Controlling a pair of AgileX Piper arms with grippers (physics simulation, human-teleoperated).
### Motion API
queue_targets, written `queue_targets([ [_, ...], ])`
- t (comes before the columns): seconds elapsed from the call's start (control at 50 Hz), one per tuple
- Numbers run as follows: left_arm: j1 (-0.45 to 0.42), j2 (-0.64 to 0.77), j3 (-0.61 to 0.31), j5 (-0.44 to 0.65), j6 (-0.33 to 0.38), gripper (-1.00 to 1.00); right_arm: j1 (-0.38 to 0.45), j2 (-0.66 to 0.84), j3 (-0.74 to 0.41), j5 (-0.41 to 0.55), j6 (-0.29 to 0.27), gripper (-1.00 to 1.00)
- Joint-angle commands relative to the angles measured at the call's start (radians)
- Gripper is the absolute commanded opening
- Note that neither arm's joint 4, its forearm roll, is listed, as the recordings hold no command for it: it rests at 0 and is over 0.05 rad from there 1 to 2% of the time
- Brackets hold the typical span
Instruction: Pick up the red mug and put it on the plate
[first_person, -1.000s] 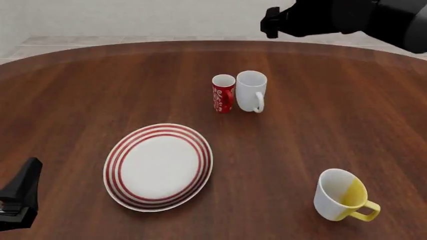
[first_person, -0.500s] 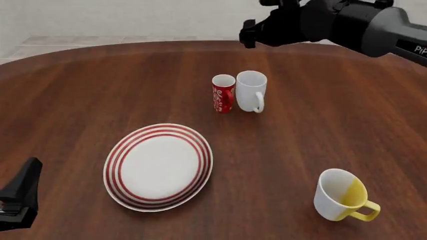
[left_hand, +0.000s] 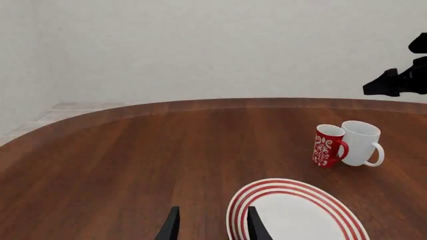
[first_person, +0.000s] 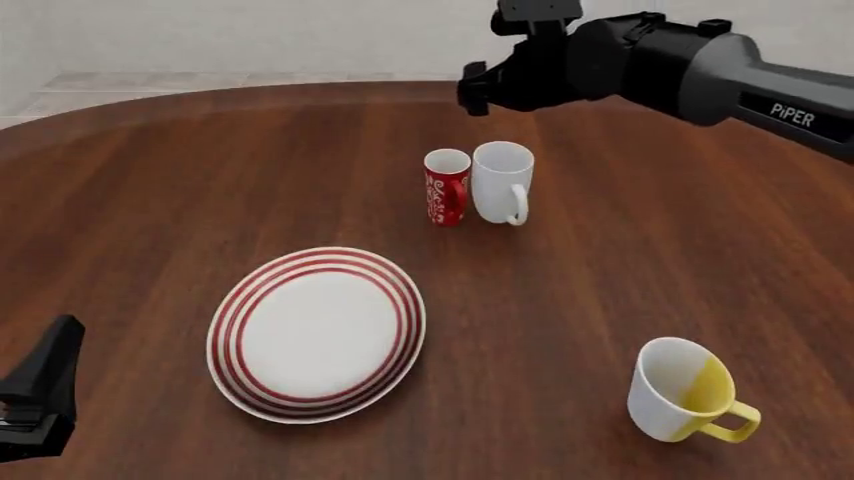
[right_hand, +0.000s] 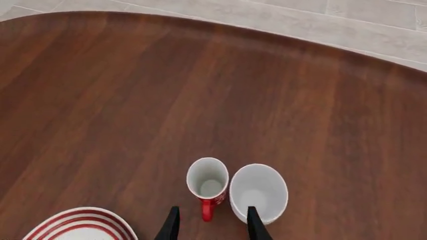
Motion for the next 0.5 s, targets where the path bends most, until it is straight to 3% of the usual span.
queue_targets([
  [0.02, 0.000, 0.000, 0.000, 0.000, 0.000, 1.00, 0.011, 0.029, -0.025, 0.006, -0.008, 1.00],
  [0.5, 0.000, 0.000, 0.000, 0.000, 0.000, 1.00, 0.030, 0.066, -0.019, -0.005, 0.009, 1.00],
])
